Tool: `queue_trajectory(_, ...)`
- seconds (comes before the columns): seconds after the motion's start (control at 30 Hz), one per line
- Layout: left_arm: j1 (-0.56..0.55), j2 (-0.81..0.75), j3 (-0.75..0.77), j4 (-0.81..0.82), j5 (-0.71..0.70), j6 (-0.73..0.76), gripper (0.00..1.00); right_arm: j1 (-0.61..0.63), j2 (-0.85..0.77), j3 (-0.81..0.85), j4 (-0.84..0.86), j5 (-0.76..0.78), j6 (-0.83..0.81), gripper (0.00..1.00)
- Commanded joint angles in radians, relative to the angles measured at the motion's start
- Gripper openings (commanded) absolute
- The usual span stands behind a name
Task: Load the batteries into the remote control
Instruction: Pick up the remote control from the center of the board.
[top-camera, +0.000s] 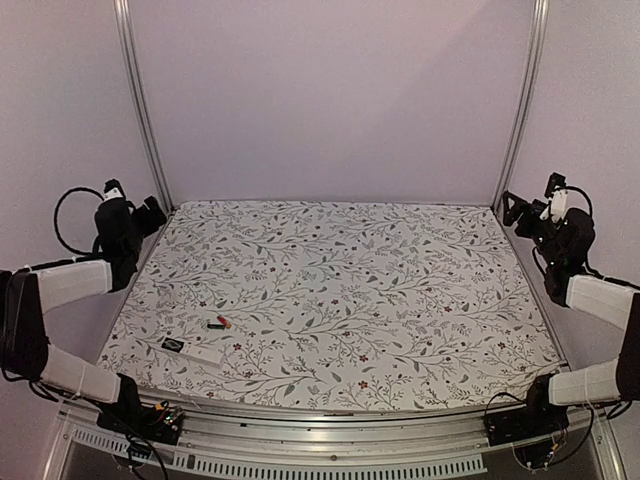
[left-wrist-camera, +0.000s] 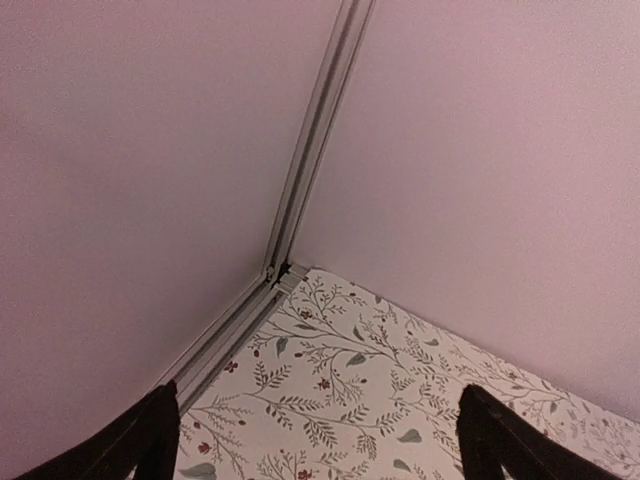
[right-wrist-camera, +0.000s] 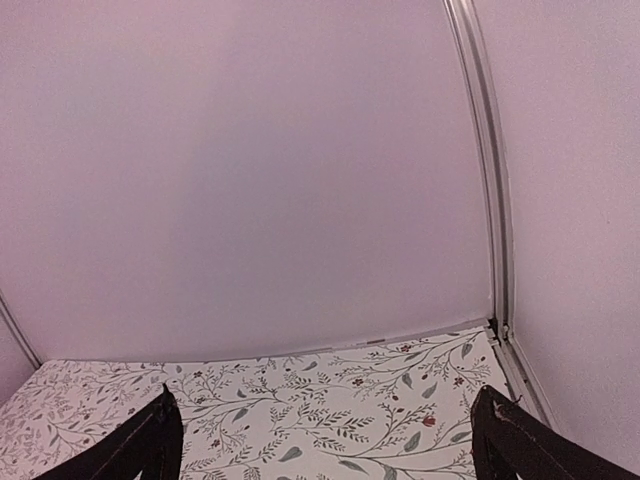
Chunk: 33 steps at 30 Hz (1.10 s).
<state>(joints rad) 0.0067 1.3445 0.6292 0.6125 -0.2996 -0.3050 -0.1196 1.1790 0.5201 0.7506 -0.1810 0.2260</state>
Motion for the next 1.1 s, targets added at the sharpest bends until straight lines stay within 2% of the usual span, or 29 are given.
queue_trajectory(0.0,-0.119,-0.106,0.068,-0.699,-0.325,-0.595,0.95,0.002,-0.002,0.09,-0.215,-0.182,0.098,0.99)
queue_trajectory(0.07,-0.203,-0.14,0.07,-0.88,-0.344,-0.789,0.94,0.02,0.004,0.129,-0.282,-0.191,0.117,0.99)
queue_trajectory(0.23,-0.437,-0.234,0.038,-1.146,-0.35,-1.159,0.97,0.094,-0.012,0.214,-0.461,-0.081,0.099,0.99)
queue_trajectory(0.4,-0.546,-0.257,-0.005,-1.366,-0.238,-1.418,0.91,0.195,-0.04,0.247,-0.586,0.04,0.062,0.99)
queue_trajectory(0.5,-0.601,-0.249,-0.024,-1.445,-0.245,-1.542,0.86,0.234,-0.044,0.245,-0.609,0.054,0.045,0.99)
queue_trajectory(0.87,-0.701,-0.033,0.079,-1.741,-0.199,-1.774,0.83,0.249,-0.066,0.236,-0.625,0.028,0.054,0.99)
queue_trajectory(0.97,-0.71,-0.053,0.052,-1.719,-0.202,-1.809,0.83,0.25,-0.069,0.231,-0.622,0.023,0.051,0.99)
queue_trajectory(1.07,-0.709,-0.089,-0.023,-1.614,-0.165,-1.819,0.83,0.25,-0.058,0.228,-0.622,0.025,0.049,0.99)
